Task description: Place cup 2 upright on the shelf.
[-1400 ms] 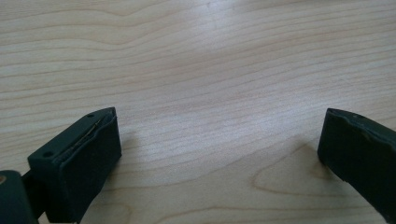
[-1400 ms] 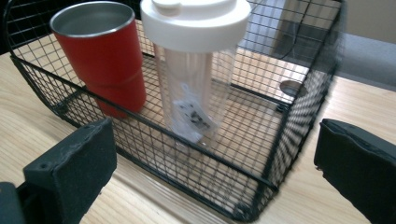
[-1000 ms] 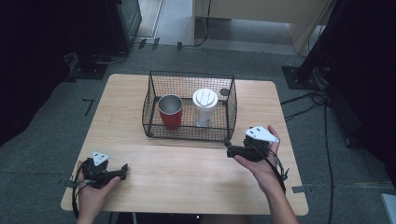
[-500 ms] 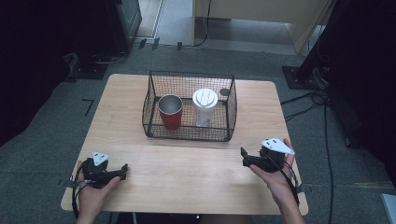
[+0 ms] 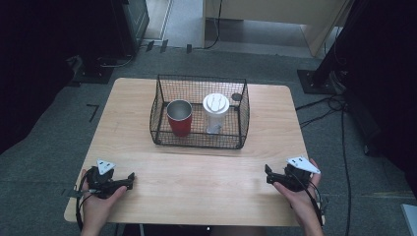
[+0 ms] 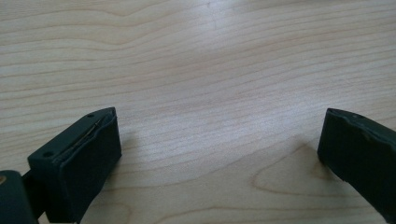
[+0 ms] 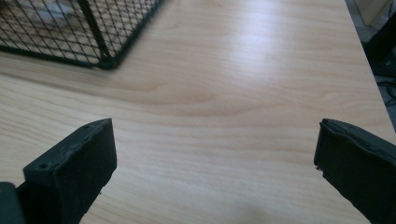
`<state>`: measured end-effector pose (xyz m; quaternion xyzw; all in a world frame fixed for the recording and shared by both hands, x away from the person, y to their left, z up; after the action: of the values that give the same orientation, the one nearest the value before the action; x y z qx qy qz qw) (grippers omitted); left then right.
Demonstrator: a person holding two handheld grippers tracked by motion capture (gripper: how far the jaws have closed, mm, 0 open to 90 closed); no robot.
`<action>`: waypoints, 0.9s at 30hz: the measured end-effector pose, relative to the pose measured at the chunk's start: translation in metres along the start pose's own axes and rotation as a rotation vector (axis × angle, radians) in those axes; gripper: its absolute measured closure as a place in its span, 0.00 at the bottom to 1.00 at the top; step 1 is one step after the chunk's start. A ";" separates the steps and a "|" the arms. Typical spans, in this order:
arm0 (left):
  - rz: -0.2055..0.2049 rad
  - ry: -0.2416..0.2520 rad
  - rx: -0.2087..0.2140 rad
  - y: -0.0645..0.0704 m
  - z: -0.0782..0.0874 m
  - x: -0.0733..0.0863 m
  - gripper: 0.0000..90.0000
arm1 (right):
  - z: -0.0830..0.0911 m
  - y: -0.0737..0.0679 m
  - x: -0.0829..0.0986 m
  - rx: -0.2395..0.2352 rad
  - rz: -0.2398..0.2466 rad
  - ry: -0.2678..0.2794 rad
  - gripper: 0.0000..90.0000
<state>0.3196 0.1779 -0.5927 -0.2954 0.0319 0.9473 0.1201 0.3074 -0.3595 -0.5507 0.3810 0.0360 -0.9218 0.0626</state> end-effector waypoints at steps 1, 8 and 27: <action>0.000 0.000 0.000 0.000 0.000 0.000 0.00 | 0.000 0.003 0.003 0.007 -0.006 -0.005 0.00; 0.000 0.000 0.000 0.000 0.000 0.000 0.00 | -0.001 0.023 0.022 0.043 -0.026 -0.040 0.00; 0.007 -0.001 -0.006 0.000 0.000 0.000 0.00 | -0.005 0.050 0.059 0.080 -0.059 -0.135 0.00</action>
<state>0.3199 0.1777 -0.5927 -0.2953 0.0300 0.9479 0.1157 0.2769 -0.4132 -0.5967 0.3188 0.0060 -0.9475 0.0225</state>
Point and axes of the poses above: each handheld gripper's, and its own axes: z roughly backward along the jaws, x roughly out of its underside, y roughly to its right, the point moved 10 cm from there along -z, roughly forward along the jaws, and after that the axes turned 9 degrees about -y, right-handed, at the moved point
